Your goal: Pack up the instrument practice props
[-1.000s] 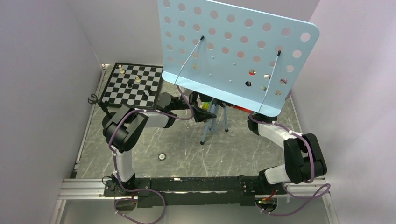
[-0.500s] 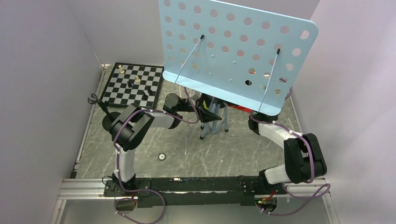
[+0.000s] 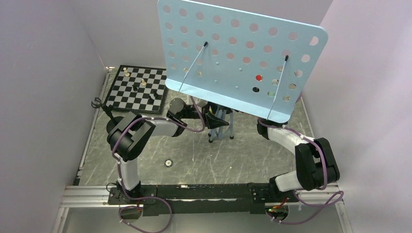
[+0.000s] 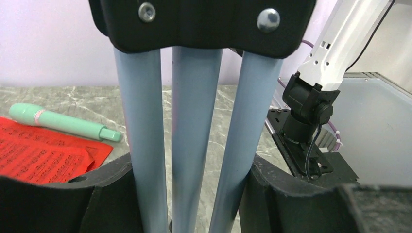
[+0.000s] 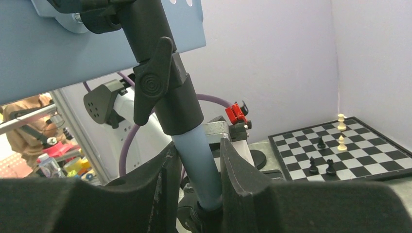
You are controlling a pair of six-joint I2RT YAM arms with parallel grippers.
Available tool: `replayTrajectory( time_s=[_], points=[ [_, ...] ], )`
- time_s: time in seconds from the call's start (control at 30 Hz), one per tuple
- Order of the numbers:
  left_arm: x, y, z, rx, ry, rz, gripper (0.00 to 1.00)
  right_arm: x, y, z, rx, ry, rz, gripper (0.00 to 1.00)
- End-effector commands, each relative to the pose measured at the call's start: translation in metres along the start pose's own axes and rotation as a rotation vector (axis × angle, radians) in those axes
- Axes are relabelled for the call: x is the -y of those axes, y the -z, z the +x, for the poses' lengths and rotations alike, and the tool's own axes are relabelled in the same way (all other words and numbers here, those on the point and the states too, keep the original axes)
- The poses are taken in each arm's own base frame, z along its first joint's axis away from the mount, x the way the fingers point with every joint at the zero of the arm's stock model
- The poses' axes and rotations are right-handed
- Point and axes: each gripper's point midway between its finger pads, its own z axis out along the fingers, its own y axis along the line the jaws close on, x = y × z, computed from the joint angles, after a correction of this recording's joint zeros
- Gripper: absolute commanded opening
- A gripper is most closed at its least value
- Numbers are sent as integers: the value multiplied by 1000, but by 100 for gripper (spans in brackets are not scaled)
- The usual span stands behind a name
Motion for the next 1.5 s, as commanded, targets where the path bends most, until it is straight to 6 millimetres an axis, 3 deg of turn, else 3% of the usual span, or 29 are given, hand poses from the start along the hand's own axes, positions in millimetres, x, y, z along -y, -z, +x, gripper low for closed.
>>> replayTrajectory(
  time_s=[0.0, 0.33, 0.67, 0.97, 1.17, 1.47],
  points=[
    [1, 1, -25, 2, 9, -79, 0, -1, 17, 76, -248, -367, 5, 0],
    [21, 9, -84, 68, -40, -155, 0, -22, -19, 39, -182, -376, -68, 0],
    [43, 29, -115, 117, -72, -260, 0, -43, -40, 8, -116, -451, -143, 0],
    [51, 51, -120, 159, -51, -378, 0, -38, -47, -3, -20, -544, -158, 0],
    [56, 67, -117, 195, -2, -455, 0, -22, -51, -4, 27, -628, -150, 0],
    [49, 81, -87, 187, 80, -535, 0, -3, -53, 9, 22, -659, -94, 0]
  ],
)
